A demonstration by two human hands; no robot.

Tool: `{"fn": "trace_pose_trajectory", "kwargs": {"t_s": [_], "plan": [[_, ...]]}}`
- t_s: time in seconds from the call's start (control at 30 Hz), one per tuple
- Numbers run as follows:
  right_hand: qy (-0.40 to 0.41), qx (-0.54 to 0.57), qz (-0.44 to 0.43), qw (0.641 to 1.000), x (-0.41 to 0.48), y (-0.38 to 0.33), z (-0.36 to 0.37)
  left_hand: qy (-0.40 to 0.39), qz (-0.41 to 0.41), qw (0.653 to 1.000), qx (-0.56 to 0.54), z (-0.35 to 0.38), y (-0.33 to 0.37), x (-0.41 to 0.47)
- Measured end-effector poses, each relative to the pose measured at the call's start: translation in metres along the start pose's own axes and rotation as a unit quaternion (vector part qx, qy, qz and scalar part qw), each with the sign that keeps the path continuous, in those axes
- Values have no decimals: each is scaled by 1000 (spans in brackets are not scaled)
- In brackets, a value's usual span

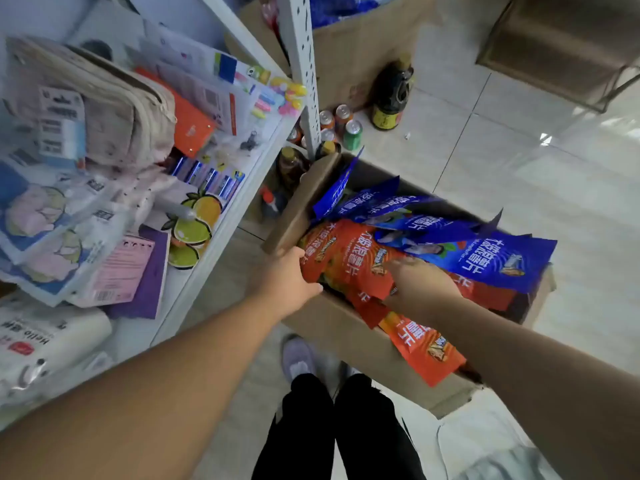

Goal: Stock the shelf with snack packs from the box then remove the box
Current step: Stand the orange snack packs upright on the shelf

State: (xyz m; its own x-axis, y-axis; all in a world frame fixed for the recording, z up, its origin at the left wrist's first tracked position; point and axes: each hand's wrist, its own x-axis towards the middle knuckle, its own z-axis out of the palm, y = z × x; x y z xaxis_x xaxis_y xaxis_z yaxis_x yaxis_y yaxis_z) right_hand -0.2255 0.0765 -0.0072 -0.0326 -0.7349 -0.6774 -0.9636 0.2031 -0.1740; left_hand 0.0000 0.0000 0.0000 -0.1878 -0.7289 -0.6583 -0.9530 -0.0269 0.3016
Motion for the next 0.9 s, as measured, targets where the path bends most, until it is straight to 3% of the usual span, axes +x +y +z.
{"fn": "trace_pose_trajectory", "kwargs": {"t_s": [0.17, 0.47, 0.6, 0.7, 0.9], "plan": [[-18, -41, 15, 999, 38, -1, 37, 30, 3, 999, 38, 38, -16, 24], [60, -78, 16, 995, 74, 12, 61, 148, -11, 988, -51, 76, -21, 49], [43, -128, 7, 991, 84, 13, 61, 170, -66, 979, -91, 75, -28, 56], [41, -156, 6, 987, 85, 16, 62, 173, -61, 978, -97, 79, -34, 57], [129, -116, -19, 985, 91, 26, 60, 201, -39, 971, -121, 78, -42, 61]]}}
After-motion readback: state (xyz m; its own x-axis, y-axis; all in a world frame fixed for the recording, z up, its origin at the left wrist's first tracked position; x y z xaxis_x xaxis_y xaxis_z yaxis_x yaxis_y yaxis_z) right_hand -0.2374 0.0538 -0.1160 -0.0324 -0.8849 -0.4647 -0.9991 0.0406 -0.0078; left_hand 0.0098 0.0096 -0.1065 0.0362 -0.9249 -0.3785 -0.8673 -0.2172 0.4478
